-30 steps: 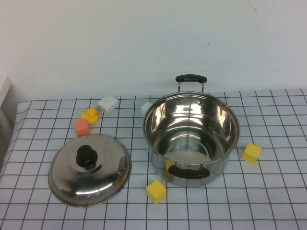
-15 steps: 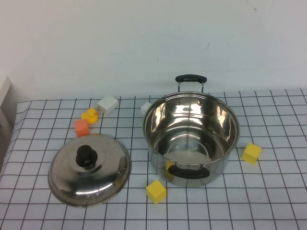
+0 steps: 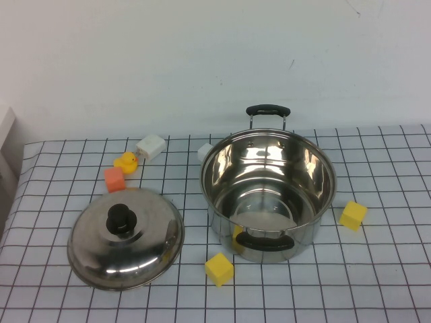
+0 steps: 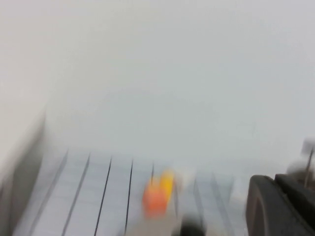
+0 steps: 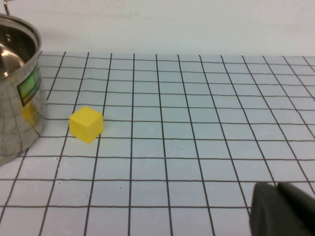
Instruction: Cover the pot
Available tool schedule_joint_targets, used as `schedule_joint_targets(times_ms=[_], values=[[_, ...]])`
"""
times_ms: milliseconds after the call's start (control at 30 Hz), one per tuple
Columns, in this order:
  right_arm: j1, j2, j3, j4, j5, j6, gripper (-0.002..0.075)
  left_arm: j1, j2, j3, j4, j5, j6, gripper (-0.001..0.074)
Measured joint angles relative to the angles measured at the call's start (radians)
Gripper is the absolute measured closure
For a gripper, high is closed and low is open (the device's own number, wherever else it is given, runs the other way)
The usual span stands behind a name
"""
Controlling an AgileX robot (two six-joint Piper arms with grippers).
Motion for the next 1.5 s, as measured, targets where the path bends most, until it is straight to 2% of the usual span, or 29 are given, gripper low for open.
schedule_joint_targets(times_ms=[133, 300, 467, 567, 700, 867, 1067, 1167, 1300, 1400, 1500], values=[[0.000, 0.000, 0.000, 0.000, 0.000, 0.000, 0.0717, 0.000, 0.000, 0.000, 0.000, -0.183, 0.000, 0.0737], [0.000, 0.000, 0.000, 0.000, 0.000, 0.000, 0.0717, 0.000, 0.000, 0.000, 0.000, -0.313, -0.007, 0.0737], [0.000, 0.000, 0.000, 0.000, 0.000, 0.000, 0.0717, 0.000, 0.000, 0.000, -0.004, -0.455, -0.092, 0.0737], [0.000, 0.000, 0.000, 0.000, 0.000, 0.000, 0.0717, 0.000, 0.000, -0.046, -0.004, -0.390, -0.059, 0.0737], [0.000, 0.000, 0.000, 0.000, 0.000, 0.000, 0.0717, 0.000, 0.042, -0.222, -0.004, -0.240, 0.025, 0.0737], [0.000, 0.000, 0.000, 0.000, 0.000, 0.000, 0.0717, 0.000, 0.230, -0.384, 0.031, -0.210, 0.056, 0.0737], [0.000, 0.000, 0.000, 0.000, 0.000, 0.000, 0.0717, 0.000, 0.497, -0.449, 0.223, -0.241, 0.042, 0.0737], [0.000, 0.000, 0.000, 0.000, 0.000, 0.000, 0.0717, 0.000, 0.631, -0.449, 0.266, -0.331, -0.044, 0.0737], [0.000, 0.000, 0.000, 0.000, 0.000, 0.000, 0.0717, 0.000, 0.767, -0.449, 0.323, -0.427, -0.251, 0.0736], [0.000, 0.000, 0.000, 0.000, 0.000, 0.000, 0.0717, 0.000, 0.901, -0.451, 0.426, -0.475, -0.365, 0.0735], [0.000, 0.000, 0.000, 0.000, 0.000, 0.000, 0.0717, 0.000, 1.041, -0.451, 0.519, -0.543, -0.418, 0.0682]])
